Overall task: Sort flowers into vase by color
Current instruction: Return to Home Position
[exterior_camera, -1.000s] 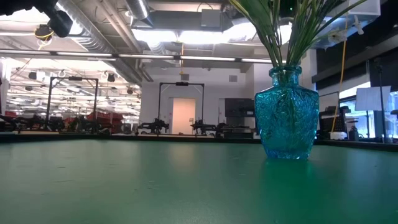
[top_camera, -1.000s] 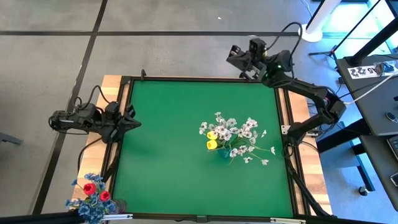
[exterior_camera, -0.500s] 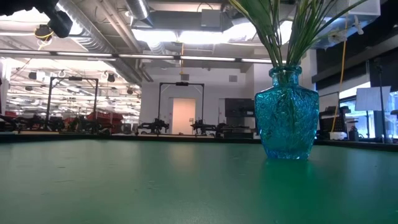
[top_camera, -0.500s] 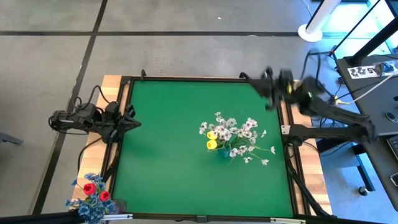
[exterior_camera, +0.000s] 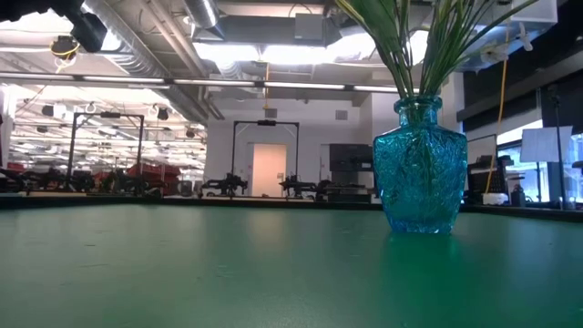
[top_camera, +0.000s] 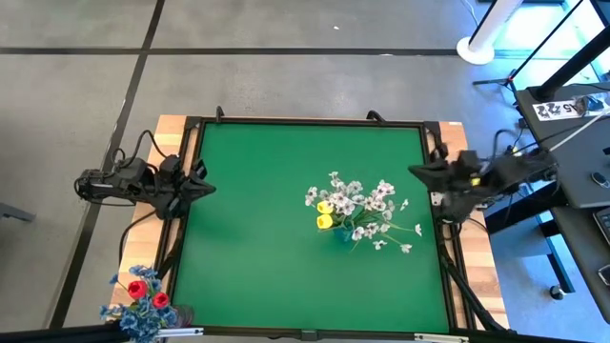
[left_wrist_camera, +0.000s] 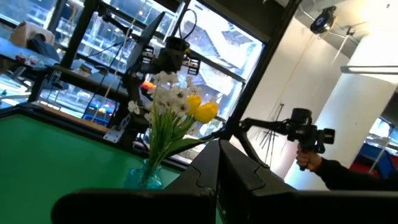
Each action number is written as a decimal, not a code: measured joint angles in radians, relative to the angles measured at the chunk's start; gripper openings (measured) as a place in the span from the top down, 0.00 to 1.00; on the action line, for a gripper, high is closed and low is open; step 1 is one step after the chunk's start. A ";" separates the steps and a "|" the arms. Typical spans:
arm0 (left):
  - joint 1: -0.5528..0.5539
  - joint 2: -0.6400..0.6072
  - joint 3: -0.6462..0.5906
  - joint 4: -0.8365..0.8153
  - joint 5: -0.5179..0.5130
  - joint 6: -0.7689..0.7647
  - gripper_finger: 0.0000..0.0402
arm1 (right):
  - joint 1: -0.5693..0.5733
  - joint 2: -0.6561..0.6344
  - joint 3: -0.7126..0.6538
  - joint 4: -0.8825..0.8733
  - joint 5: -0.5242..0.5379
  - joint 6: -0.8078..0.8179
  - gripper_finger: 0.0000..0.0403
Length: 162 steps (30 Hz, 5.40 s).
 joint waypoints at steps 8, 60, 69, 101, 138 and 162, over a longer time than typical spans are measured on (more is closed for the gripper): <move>0.000 0.000 0.000 -0.058 -0.013 -0.001 0.99 | -0.111 -0.380 -0.193 -0.048 -0.339 0.123 0.98; 0.077 0.008 -0.316 0.118 -0.011 0.288 0.99 | -0.419 -0.450 -0.657 -0.020 -0.607 0.108 0.98; 0.077 0.008 -0.316 0.117 -0.011 0.288 0.99 | -0.420 -0.450 -0.657 -0.023 -0.608 0.108 0.98; 0.077 0.008 -0.315 0.116 -0.011 0.288 0.99 | -0.419 -0.450 -0.658 -0.025 -0.608 0.108 0.98; 0.077 0.008 -0.315 0.116 -0.011 0.288 0.99 | -0.419 -0.450 -0.658 -0.025 -0.608 0.108 0.98; 0.077 0.008 -0.315 0.116 -0.011 0.288 0.99 | -0.419 -0.450 -0.658 -0.025 -0.608 0.108 0.98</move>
